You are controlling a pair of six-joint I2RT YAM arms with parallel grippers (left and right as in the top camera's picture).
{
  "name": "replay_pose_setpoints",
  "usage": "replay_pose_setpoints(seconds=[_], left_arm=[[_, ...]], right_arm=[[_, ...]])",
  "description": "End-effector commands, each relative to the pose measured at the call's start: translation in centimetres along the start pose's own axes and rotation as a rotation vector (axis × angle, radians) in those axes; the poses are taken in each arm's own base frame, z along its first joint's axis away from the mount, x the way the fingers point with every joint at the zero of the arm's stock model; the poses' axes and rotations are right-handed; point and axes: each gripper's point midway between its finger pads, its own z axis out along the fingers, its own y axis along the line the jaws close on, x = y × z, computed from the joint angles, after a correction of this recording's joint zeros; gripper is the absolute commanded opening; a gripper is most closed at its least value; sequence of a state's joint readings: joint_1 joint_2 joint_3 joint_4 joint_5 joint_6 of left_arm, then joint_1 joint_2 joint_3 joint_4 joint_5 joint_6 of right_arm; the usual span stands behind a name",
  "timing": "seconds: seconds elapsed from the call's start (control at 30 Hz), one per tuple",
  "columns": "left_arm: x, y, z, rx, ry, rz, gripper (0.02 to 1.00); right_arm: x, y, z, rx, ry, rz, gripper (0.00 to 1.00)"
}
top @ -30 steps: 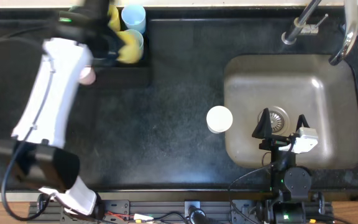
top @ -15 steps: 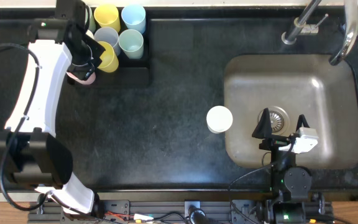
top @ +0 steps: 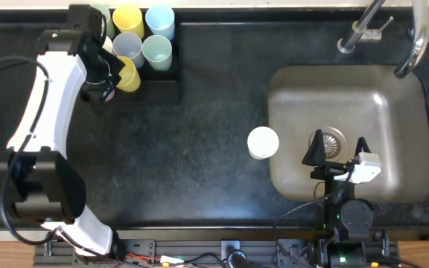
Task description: Store Cups
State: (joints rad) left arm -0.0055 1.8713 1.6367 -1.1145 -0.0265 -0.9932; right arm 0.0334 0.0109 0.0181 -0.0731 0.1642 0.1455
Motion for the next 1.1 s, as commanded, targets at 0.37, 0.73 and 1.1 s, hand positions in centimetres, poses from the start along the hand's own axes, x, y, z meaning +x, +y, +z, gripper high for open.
replay_pose_setpoints(seconds=[0.37, 0.73, 1.1], left_arm=[[0.2, 0.2, 4.0, -0.061, 0.046, -0.013, 0.036], [0.2, 0.2, 4.1, -0.063, 0.047, -0.011, 0.998], [0.1, -0.2, -10.3, 0.211, -0.143, 0.01, 1.0]], right_arm=[[0.2, -0.1, 0.0, 0.004, -0.002, 0.004, 0.996], [0.2, -0.1, 0.0, 0.004, -0.002, 0.005, 0.996], [0.2, -0.1, 0.0, 0.004, -0.002, 0.005, 0.998]])
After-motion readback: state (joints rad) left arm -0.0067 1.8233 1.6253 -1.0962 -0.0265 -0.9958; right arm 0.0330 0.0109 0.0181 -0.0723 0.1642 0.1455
